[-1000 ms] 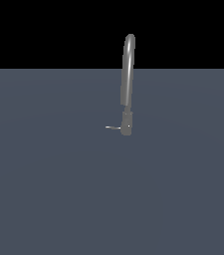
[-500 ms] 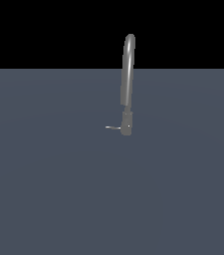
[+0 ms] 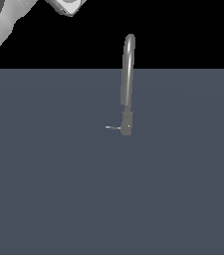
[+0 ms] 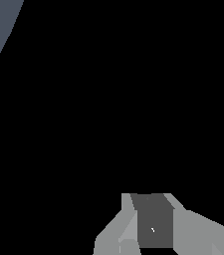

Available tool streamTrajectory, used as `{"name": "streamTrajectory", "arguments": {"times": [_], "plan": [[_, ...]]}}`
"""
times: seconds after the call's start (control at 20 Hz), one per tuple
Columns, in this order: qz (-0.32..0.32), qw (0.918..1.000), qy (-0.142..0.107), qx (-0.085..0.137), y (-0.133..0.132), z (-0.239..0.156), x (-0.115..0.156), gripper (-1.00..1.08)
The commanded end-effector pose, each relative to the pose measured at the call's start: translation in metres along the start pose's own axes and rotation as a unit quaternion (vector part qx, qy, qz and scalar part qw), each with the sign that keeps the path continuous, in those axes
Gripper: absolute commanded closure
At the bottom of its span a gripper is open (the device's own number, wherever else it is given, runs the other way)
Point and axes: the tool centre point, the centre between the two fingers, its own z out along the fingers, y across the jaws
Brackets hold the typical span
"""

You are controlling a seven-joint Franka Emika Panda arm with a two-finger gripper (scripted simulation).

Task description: Turn on the faucet by rotating a designated handle.

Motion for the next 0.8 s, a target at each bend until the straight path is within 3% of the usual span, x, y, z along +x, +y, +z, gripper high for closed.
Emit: {"name": "streamTrajectory", "arguments": {"times": [0.0,0.35,0.55,0.75], "plan": [[-0.026,0.9988,0.029,-0.031,-0.009,-0.012,0.021,1.08],[-0.101,0.9825,0.118,-0.103,-0.051,-0.052,0.079,1.08],[-0.143,0.9650,0.175,-0.133,-0.085,-0.078,0.109,1.08],[-0.184,0.9416,0.235,-0.156,-0.125,-0.107,0.135,1.08]]}}
